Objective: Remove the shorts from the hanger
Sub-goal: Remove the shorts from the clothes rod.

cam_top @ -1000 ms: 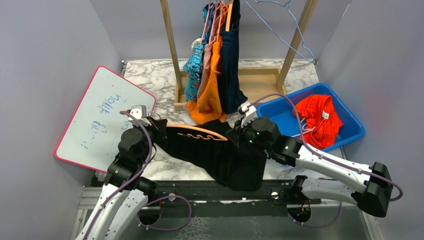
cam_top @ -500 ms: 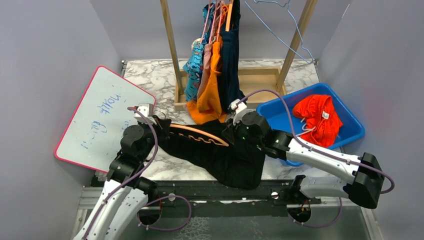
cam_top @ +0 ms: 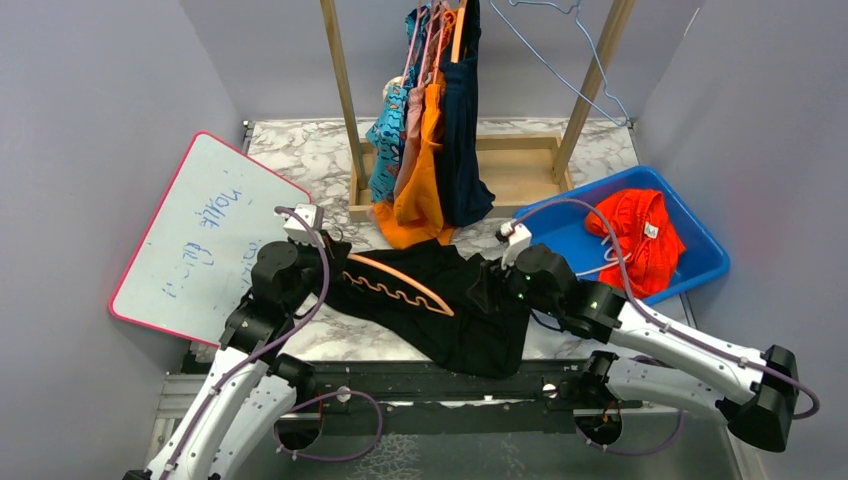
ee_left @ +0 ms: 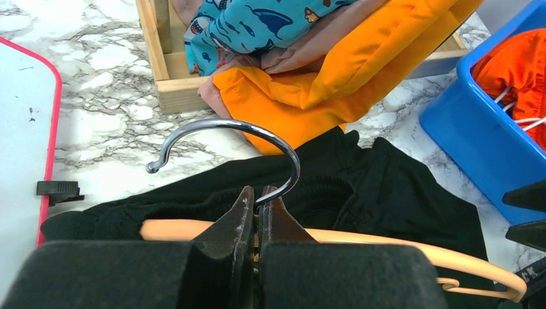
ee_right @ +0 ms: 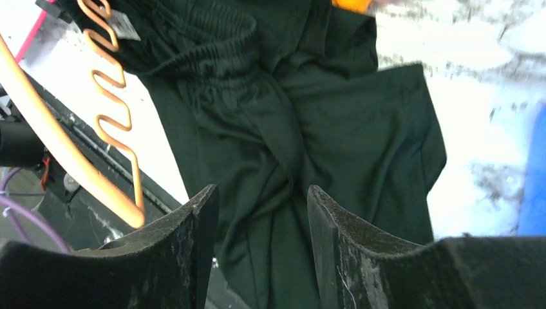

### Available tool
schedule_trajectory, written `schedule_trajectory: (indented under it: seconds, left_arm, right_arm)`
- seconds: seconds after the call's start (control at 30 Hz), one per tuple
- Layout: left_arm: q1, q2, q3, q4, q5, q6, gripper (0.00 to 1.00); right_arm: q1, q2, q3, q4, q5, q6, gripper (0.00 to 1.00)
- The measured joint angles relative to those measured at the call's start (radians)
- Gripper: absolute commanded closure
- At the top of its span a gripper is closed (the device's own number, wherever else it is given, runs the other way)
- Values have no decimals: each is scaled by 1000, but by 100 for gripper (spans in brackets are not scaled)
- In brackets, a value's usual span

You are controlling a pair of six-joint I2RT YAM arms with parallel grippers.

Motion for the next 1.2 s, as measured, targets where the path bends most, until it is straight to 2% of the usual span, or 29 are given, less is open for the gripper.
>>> schedule_trajectory:
  seconds: [0.13,0.23,0.3,0.37,0.47,0.57,0.7,0.77,1.03,1.13,1.2]
  left_arm:
    - [2,12,0,0,23,7,100]
    - [4,27,0,2,41,11,100]
    - [5,38,0,3,53,13,100]
    - [5,50,0,4,66,16,100]
    - [5,61,0,5,92,23,100]
    - [5,62,0,11,117,27,100]
    - [5,62,0,18,135,29,100]
    - [5,62,0,21,141,30,100]
    - [5,65,0,23,156,31,100]
    - [5,67,0,23,157,31,100]
    - [5,68,0,23,158,31,100]
  right_arm:
    - [-2,-88,-55,-48,-33,53,42]
    - [-2,-154,-57,-53,-63,71,34]
    - [-5,-201,-58,-30,-114,66,28]
    - [-6,-227,-64,32,-206,58,27]
    - [-6,-200,-67,125,-362,45,27]
    - [-6,-69,-47,176,-499,35,27]
    - [-6,108,-35,191,-592,28,35]
    - [-6,149,-40,206,-639,29,44]
    - [-6,158,-70,330,-745,43,55]
    - [-6,158,-87,372,-747,61,69]
    - [-6,159,-101,406,-750,81,70]
